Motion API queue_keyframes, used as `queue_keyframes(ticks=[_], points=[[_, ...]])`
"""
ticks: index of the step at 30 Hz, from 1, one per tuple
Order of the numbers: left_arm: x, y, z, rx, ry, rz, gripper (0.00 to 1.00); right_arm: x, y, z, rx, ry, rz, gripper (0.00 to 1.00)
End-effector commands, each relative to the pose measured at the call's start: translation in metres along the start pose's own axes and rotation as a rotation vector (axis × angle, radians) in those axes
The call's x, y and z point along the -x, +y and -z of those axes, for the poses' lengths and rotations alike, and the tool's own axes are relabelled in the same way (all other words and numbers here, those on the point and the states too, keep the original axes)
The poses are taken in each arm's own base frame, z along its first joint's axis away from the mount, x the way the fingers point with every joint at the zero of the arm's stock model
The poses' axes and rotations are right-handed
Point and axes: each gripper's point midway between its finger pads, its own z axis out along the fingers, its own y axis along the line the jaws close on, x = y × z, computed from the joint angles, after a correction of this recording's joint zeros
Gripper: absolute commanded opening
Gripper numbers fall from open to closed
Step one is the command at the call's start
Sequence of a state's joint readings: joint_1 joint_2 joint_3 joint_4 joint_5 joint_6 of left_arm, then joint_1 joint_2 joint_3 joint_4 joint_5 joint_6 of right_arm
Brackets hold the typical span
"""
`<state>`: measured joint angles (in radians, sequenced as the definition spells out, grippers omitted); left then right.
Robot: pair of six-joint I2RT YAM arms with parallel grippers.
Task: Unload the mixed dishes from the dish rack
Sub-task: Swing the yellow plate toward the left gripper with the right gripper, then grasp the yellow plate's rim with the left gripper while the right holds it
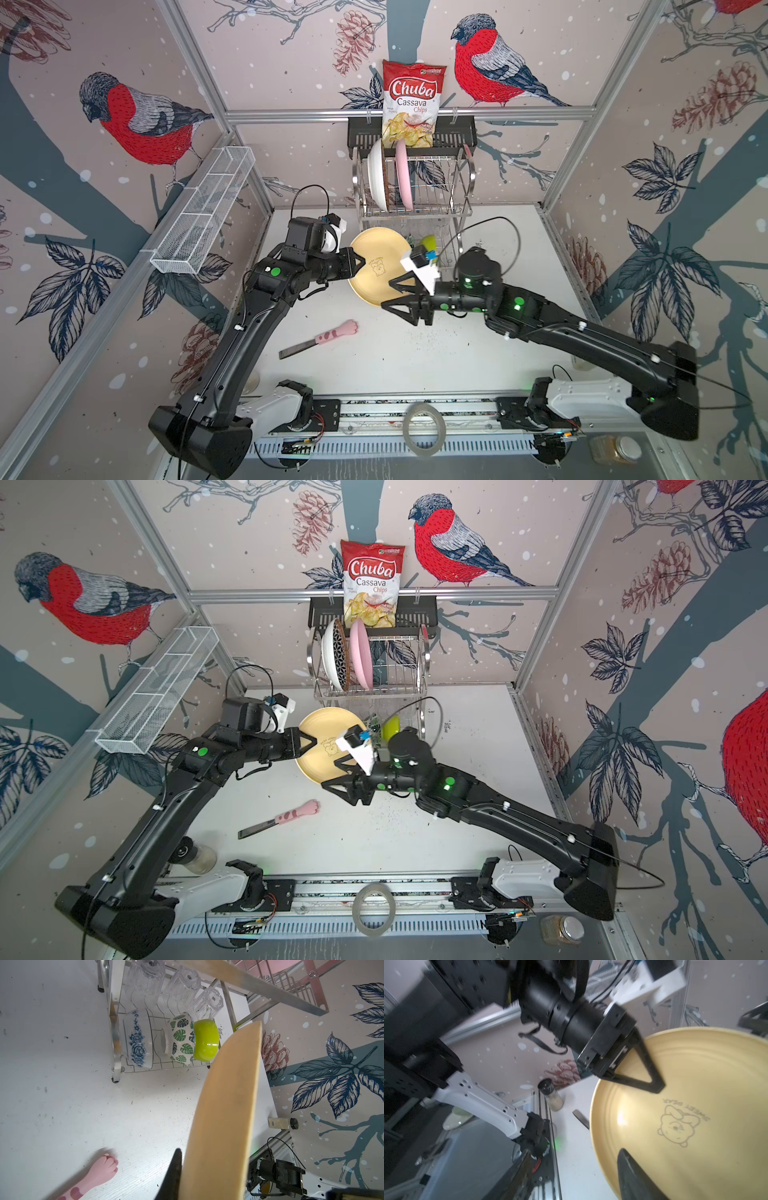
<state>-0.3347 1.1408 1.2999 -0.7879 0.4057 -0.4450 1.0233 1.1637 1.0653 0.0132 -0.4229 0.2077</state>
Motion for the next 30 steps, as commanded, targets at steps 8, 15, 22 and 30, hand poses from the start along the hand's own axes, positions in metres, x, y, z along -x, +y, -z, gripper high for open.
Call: queue_keyframes(ticks=[8,15,22,30], points=[[0.012,-0.028,0.017,-0.136,-0.103,-0.072,0.0,0.003,-0.079,0.058,-0.209,-0.12,-0.217,0.65],[0.014,-0.027,0.024,-0.127,-0.147,-0.086,0.0,-0.023,-0.14,0.083,-0.398,-0.104,-0.368,0.66],[0.012,-0.028,0.02,-0.141,-0.128,-0.086,0.0,-0.04,-0.145,0.069,-0.355,-0.051,-0.432,0.67],[0.012,-0.028,0.018,-0.152,-0.131,-0.086,0.0,-0.032,-0.143,0.056,-0.284,-0.059,-0.445,0.67]])
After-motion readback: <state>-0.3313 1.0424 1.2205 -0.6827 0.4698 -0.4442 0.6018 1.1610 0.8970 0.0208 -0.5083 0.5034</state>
